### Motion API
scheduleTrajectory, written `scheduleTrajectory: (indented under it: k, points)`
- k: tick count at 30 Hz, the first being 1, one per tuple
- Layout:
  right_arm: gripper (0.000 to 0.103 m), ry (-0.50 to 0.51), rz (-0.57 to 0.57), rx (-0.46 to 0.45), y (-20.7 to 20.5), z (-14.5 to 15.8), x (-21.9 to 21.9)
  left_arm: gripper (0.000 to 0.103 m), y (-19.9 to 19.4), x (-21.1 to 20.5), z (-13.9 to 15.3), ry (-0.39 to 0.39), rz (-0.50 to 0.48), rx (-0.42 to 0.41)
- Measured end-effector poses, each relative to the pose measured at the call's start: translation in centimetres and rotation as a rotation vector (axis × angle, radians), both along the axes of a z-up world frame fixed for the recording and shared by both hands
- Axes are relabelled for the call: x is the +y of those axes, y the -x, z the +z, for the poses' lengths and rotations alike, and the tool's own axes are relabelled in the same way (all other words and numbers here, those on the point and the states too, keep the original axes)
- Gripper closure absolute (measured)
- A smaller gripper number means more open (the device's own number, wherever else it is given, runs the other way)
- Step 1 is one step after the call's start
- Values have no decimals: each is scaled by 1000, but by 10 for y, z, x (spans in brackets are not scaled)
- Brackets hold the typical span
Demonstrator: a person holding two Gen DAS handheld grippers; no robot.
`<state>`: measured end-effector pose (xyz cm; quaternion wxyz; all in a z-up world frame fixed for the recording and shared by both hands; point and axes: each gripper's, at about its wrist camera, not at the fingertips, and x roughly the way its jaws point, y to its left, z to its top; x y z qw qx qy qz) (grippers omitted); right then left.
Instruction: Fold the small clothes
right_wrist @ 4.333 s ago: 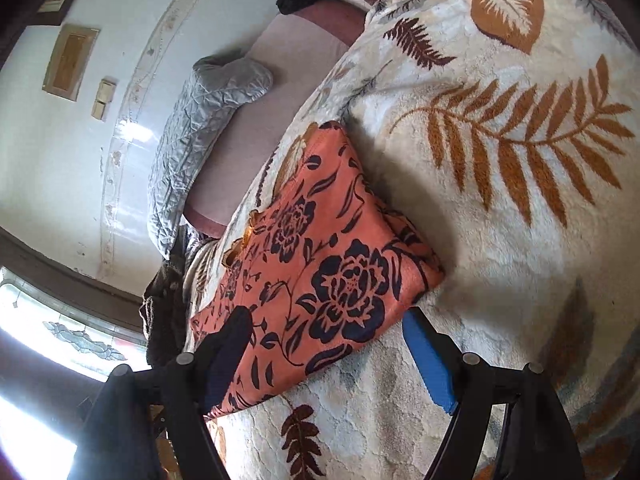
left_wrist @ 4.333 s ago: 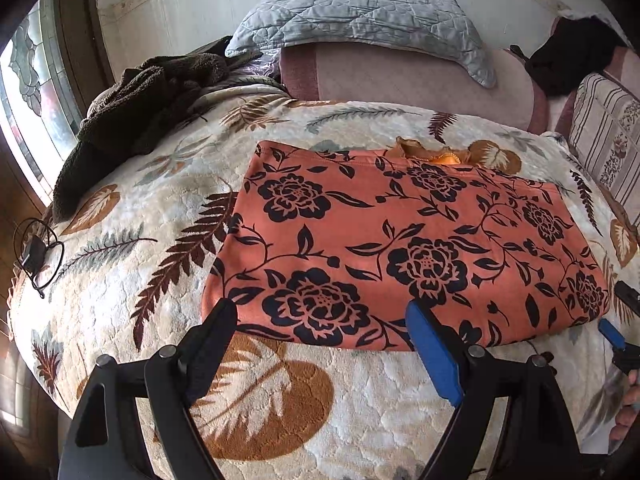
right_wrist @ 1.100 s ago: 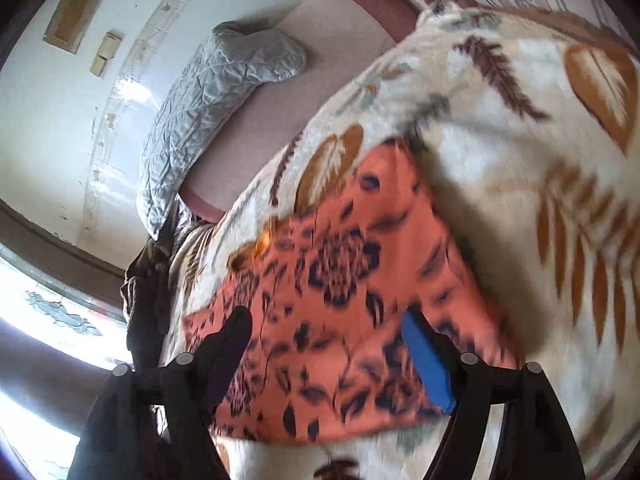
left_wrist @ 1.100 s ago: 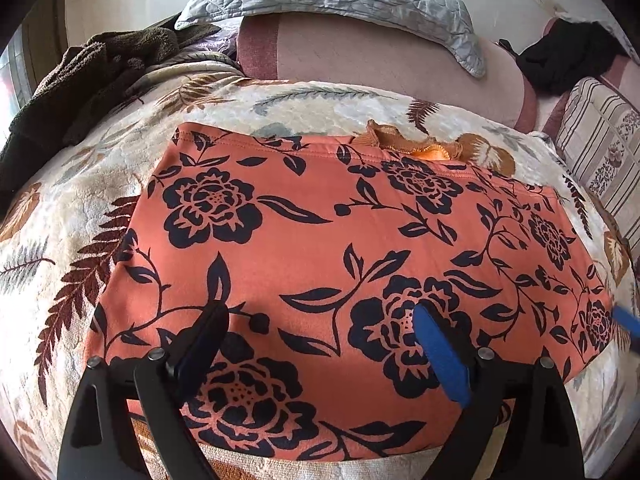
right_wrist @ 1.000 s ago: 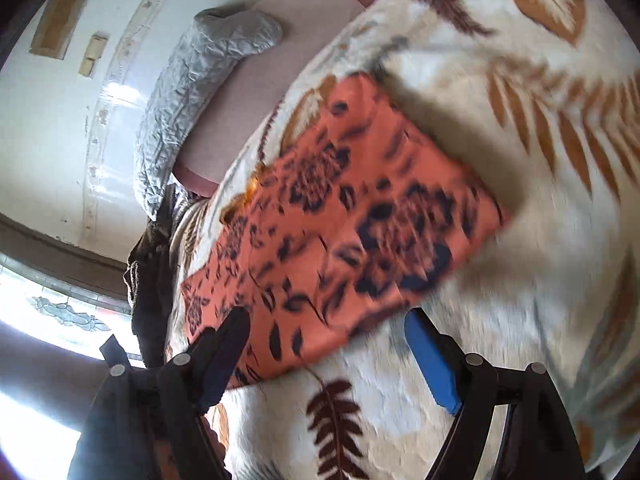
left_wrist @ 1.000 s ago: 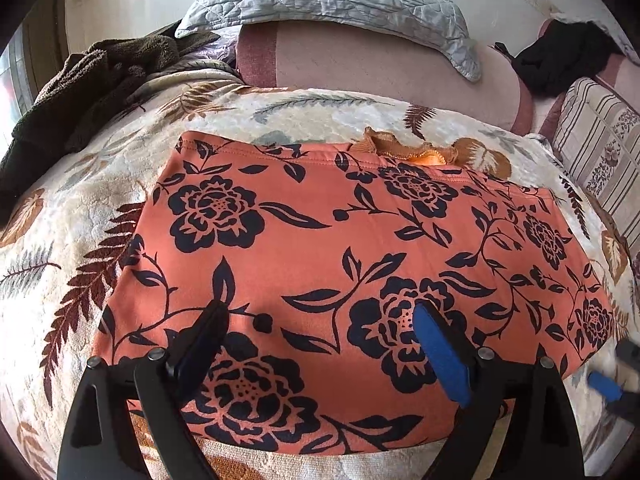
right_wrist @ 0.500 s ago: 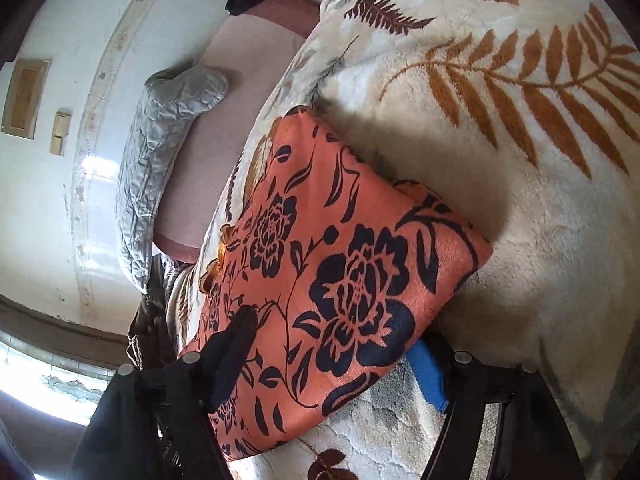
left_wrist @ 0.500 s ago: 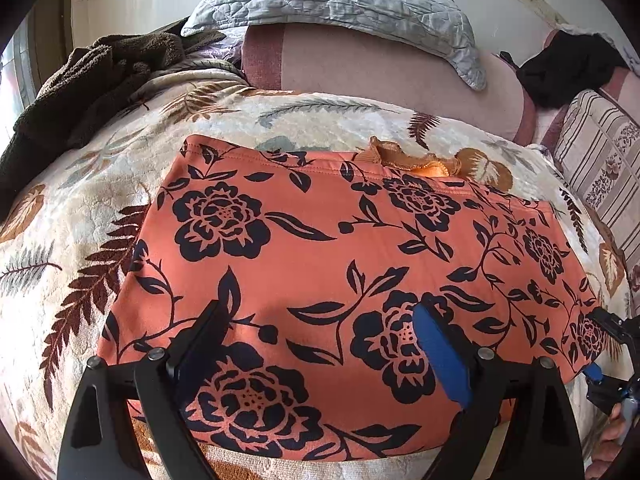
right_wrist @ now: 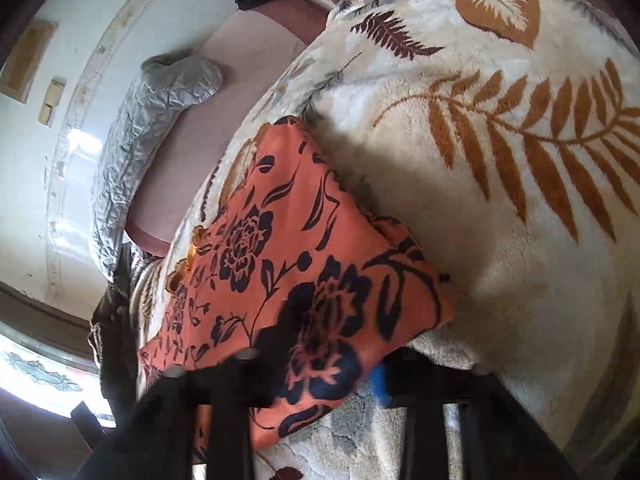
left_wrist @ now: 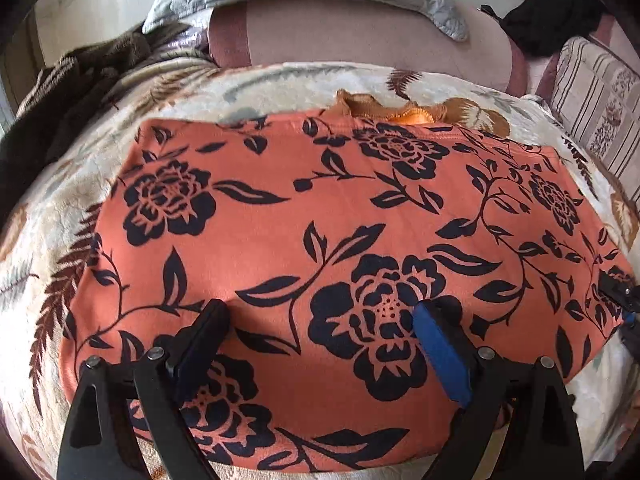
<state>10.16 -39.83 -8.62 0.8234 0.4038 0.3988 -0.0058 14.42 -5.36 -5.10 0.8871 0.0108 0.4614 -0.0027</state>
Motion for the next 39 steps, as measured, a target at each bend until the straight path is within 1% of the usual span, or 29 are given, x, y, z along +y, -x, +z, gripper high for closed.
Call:
scheduleTrajectory:
  k: [1,2,3,4,5,6,7,8,9,10,11,12,13,14,16,17,19,21,22,24,25,27,28,29,30,31,35,37,39]
  points:
    - [91,12,3,10,-1,3,1,8,2,-3,3,-15,-3,-14]
    - [91,47,10,-3,0,11,5,8,5,-2,8,2,-7,-20]
    - [91,77,24,-29,2,21,10,8,8,1,13,40,-10,-32]
    - [91,85,34,-54,4,28,13,8,10,4,18,71,-7,-46]
    - [87,76,35,-68,5,29,14,8,11,6,20,80,-1,-57]
    - [79,74,20,-61,5,27,12,8,10,6,18,70,3,-53]
    - [69,63,6,-42,3,19,9,9,5,5,10,58,4,-16]
    - [38,28,-2,-6,-1,8,6,8,-2,4,-3,54,-8,54]
    - [37,-35,-8,-9,-4,-2,3,7,-3,1,-5,30,-18,41]
    - [39,-40,-21,-17,-6,-1,1,7,-1,1,0,20,-20,18]
    - [63,-30,-23,-8,-10,4,2,7,1,4,6,50,-20,13]
    - [92,-24,-14,3,-15,12,4,7,4,12,14,109,-17,3]
    - [92,14,-12,2,-18,25,9,7,7,24,22,158,2,-16]
    - [92,73,12,-19,-22,43,20,7,11,38,31,188,34,-42]
    - [93,227,79,-95,-26,88,57,7,19,77,49,237,117,-102]
    - [93,303,126,-144,-26,111,83,7,24,101,55,255,172,-131]
    - [93,439,240,-236,-22,145,146,7,31,153,63,267,296,-168]
    - [93,556,370,-316,-12,160,217,7,42,204,64,285,438,-185]
    - [93,588,438,-338,-7,158,251,7,48,227,63,295,503,-189]
    - [93,628,574,-328,-2,134,311,7,57,265,59,309,599,-180]
    - [93,638,635,-287,-4,113,337,7,61,279,56,322,633,-170]
    - [93,649,745,-128,-20,56,374,7,67,299,49,361,680,-152]
    - [93,641,769,-67,-26,35,383,7,69,305,46,377,689,-145]
    - [93,658,746,-86,-26,37,386,7,70,308,44,387,692,-138]
    - [93,642,733,-103,-25,47,387,7,72,310,44,395,691,-138]
    - [93,614,727,-124,-25,60,385,7,73,311,45,400,682,-143]
    - [93,622,674,-232,-25,111,380,7,68,304,52,406,638,-160]
    - [93,607,677,-256,-21,111,385,7,68,300,55,405,620,-163]
    - [93,623,731,-223,-17,85,397,7,67,299,57,398,617,-164]
